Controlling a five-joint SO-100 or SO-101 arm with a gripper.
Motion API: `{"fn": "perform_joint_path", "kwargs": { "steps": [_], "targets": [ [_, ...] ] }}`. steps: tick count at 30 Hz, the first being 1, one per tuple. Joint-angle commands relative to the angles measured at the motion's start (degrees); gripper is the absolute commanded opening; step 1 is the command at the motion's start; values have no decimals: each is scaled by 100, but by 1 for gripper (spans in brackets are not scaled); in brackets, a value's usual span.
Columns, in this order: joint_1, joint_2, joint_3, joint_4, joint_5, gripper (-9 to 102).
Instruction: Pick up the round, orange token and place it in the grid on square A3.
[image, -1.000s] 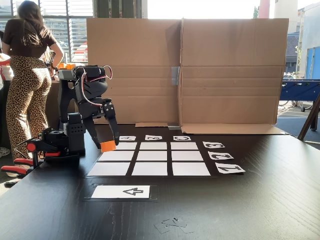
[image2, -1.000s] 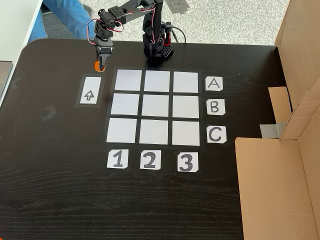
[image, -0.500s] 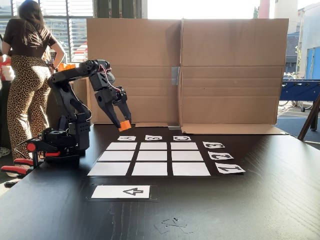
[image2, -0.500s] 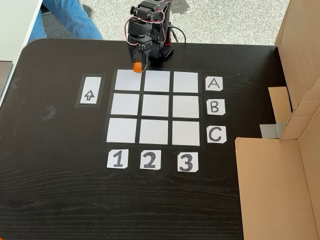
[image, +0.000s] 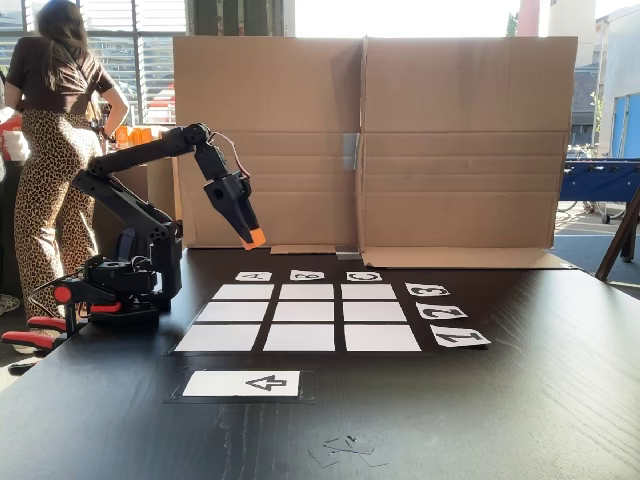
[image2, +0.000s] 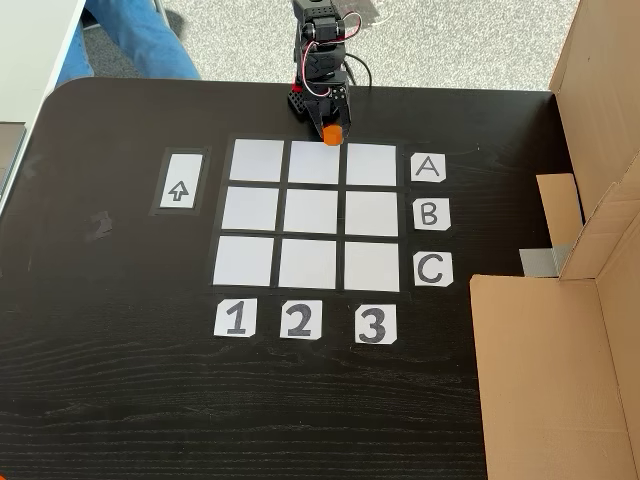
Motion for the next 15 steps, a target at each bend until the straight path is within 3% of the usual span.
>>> {"fn": "perform_joint_path", "kwargs": {
  "steps": [1,7,15],
  "targets": [
    [-580,62,220,9,53,-1],
    [-1292,-62,668,-158,114,-1],
    [-1477,-483,958,-765,229,-1]
  ]
}}
